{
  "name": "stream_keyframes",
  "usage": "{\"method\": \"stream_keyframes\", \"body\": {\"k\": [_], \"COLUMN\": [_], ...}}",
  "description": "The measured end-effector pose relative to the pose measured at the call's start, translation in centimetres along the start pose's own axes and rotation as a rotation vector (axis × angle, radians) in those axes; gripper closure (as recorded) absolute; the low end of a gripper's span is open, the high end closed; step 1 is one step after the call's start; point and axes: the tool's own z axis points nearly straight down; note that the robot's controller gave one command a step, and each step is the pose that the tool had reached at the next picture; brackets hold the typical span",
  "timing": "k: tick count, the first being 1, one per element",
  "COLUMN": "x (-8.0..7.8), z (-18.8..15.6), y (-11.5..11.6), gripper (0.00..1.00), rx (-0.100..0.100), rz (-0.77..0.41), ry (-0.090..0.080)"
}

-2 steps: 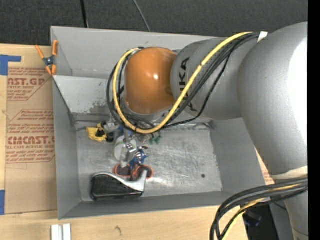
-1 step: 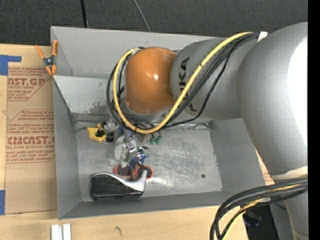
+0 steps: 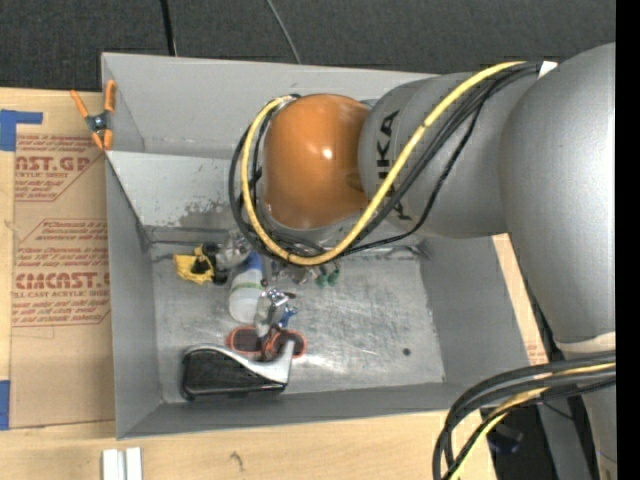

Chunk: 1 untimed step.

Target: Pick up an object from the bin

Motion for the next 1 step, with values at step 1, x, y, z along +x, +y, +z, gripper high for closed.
{"method": "stream_keyframes", "body": {"k": [1], "x": [1.01], "z": [1.48], "y": [-4.51], "gripper": [0.00], "rx": [0.003], "rz": [-0.073], "ry": [-0.004]}}
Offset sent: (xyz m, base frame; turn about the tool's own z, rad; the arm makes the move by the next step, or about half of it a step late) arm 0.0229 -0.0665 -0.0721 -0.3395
